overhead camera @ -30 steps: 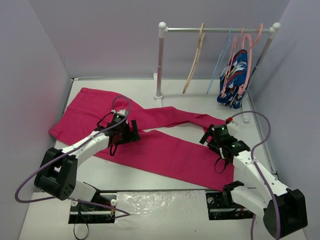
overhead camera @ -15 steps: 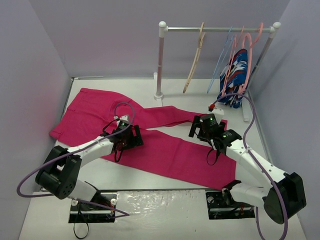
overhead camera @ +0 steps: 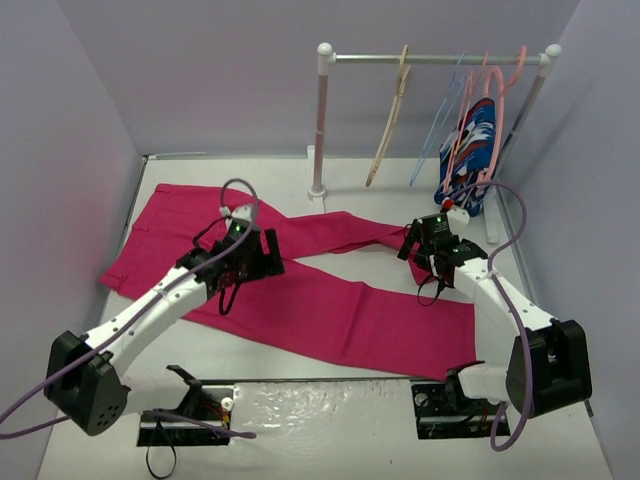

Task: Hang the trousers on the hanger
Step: Flatten out the trousers at the center of the board.

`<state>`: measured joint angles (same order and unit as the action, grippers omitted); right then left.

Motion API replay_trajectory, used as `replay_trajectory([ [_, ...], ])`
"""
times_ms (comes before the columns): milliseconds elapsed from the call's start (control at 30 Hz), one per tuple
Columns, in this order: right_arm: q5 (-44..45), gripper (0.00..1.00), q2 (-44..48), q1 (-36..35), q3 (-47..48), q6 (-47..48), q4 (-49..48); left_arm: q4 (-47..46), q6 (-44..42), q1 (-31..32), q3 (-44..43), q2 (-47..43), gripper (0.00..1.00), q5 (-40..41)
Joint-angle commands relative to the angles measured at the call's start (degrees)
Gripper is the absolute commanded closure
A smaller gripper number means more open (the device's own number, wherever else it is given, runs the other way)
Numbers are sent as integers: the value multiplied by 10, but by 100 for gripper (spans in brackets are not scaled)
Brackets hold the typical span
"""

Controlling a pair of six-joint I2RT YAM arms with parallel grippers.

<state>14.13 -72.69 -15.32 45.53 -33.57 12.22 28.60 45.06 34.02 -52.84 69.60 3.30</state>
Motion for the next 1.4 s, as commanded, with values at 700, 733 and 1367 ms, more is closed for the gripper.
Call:
replay_trajectory([
  [700,-95,0,330,5,-63,16,17,-492,-504,181,-184,341,22,125],
  [733,-97,0,339,5,-58,18,22,-498,-510,181,-190,352,22,121],
  [1367,-98,0,367,5,-51,22,61,-600,-595,197,-240,483,28,198],
])
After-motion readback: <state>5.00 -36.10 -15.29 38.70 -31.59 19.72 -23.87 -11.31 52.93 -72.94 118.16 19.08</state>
